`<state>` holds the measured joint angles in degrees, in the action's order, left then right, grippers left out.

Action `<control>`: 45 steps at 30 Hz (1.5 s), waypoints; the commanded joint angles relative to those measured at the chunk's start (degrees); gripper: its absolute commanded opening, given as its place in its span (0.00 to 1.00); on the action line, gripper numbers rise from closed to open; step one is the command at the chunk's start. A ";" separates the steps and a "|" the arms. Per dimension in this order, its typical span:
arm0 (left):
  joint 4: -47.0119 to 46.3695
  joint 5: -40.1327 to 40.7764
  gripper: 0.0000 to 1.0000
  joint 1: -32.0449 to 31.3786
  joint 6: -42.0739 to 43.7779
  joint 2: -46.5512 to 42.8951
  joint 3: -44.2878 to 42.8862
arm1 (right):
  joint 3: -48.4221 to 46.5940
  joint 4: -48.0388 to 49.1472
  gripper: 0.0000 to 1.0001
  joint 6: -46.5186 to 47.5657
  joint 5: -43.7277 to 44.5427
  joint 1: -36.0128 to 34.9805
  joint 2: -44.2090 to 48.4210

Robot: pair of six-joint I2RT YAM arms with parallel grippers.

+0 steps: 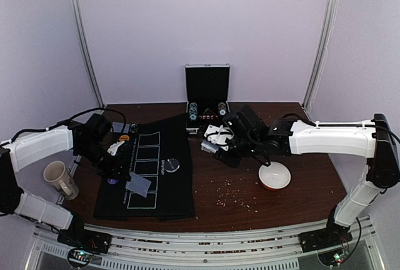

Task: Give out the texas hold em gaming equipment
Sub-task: Distribute the poker card in the small blind area.

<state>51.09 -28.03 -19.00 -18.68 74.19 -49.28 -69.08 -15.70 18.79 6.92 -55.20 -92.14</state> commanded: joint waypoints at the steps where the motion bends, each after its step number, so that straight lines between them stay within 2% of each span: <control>1: 7.10 12.95 0.00 1.89 -0.79 -3.13 3.94 | 0.52 0.85 0.50 1.61 -1.53 0.40 2.27; 14: 10.02 29.36 0.00 1.66 -6.81 0.44 3.88 | 0.06 1.81 0.50 2.80 -3.27 0.64 2.01; 26: 12.13 36.88 0.00 0.34 -11.17 3.86 4.15 | -0.19 1.93 0.50 3.10 -4.13 1.22 2.14; 30: 12.10 36.89 0.00 -0.02 -11.21 5.11 4.10 | -0.01 1.98 0.50 3.10 -3.85 1.30 2.56; 35: 12.64 38.38 0.16 -0.14 -11.91 5.84 3.35 | 0.19 2.07 0.50 3.10 -3.84 1.31 2.72; 37: 12.72 38.62 0.26 -0.13 -12.00 5.80 3.46 | 0.07 2.03 0.50 3.10 -3.93 1.32 2.54; 45: 13.64 39.97 0.26 -0.27 -12.51 2.86 0.89 | -0.46 1.50 0.50 3.27 -3.66 1.38 2.59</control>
<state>63.13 10.35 -18.92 -30.35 79.44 -45.39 -69.04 -14.46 21.34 3.53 -54.22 -91.39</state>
